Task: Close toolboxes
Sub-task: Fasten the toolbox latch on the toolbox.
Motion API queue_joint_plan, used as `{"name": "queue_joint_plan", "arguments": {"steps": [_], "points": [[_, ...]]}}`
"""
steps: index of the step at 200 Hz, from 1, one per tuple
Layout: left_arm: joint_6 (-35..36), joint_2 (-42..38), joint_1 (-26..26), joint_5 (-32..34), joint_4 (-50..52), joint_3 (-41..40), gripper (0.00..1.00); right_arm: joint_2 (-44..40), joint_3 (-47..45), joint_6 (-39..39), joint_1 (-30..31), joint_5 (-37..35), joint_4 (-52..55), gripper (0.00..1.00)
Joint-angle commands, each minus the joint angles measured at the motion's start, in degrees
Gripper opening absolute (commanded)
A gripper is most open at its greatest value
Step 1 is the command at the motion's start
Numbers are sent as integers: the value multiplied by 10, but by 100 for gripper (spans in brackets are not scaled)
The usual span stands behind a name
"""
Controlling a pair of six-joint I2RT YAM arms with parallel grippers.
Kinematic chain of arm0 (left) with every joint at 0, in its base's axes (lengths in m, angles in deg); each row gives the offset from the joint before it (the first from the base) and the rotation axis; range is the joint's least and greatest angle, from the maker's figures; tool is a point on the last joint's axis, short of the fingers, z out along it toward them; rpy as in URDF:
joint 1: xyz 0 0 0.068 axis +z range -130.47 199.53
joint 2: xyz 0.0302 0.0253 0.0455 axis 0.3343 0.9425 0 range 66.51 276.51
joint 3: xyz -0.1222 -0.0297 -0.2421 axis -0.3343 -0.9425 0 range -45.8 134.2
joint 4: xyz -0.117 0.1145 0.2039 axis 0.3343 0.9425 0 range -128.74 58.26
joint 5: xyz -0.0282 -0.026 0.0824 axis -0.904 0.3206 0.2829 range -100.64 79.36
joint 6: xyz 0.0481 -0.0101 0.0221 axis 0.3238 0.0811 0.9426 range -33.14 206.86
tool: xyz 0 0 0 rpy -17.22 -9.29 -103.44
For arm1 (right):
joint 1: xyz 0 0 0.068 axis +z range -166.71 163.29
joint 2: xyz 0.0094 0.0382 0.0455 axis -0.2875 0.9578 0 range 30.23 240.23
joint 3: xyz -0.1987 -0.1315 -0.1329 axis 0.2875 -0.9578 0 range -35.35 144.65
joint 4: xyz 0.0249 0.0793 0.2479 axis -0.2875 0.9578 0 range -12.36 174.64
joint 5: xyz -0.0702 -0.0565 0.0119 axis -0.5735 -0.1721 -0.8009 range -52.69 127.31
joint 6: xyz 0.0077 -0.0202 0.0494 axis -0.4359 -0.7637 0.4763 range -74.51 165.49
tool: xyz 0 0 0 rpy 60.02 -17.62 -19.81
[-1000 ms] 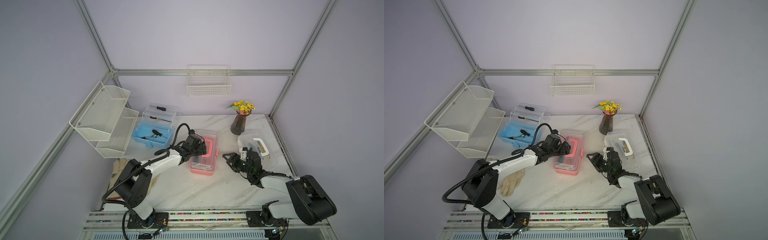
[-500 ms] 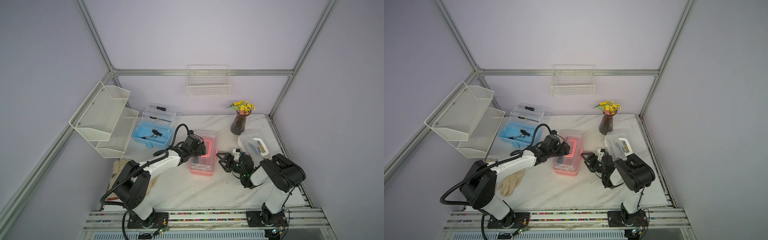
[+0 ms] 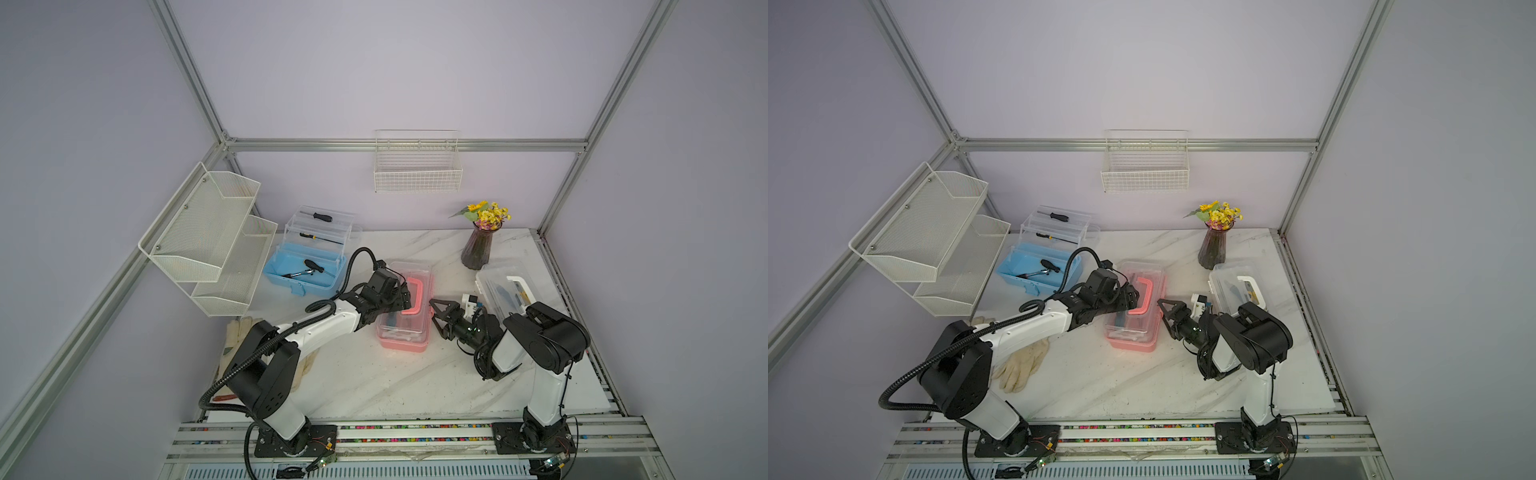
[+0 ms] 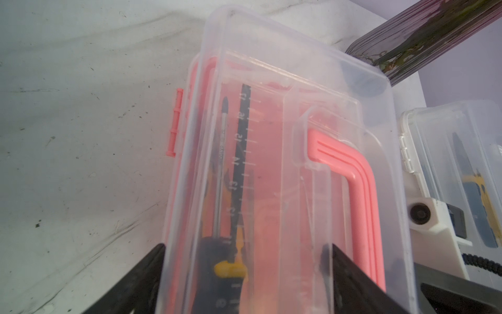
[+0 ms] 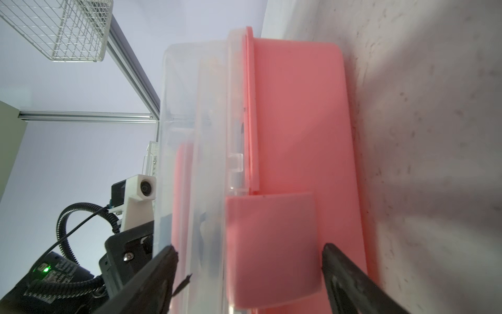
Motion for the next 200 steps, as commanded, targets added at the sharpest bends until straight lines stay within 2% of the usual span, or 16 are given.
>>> {"name": "queue_joint_plan", "arguments": {"steps": [1, 24, 94, 142, 158, 168, 200], "points": [[-34, 21, -7, -26, 132, -30, 85, -2, 7, 44, 17, 9, -57, 84], [-35, 18, -7, -24, 132, -31, 85, -25, -4, 41, 17, -3, -33, 84], [-34, 13, -10, -18, 135, -31, 85, -204, 4, -79, 17, -41, 242, 79], [-36, 14, -17, -16, 135, -25, 86, -186, 17, -80, 17, -21, 235, 74], [-39, 10, -19, -19, 136, -23, 91, -177, 19, -77, 17, -17, 224, 73], [-40, 7, -20, -19, 136, -22, 100, -176, 20, -77, 17, -16, 223, 72], [-43, -22, -26, -10, 136, -17, 100, -180, 21, -81, 17, -15, 229, 66]]}}
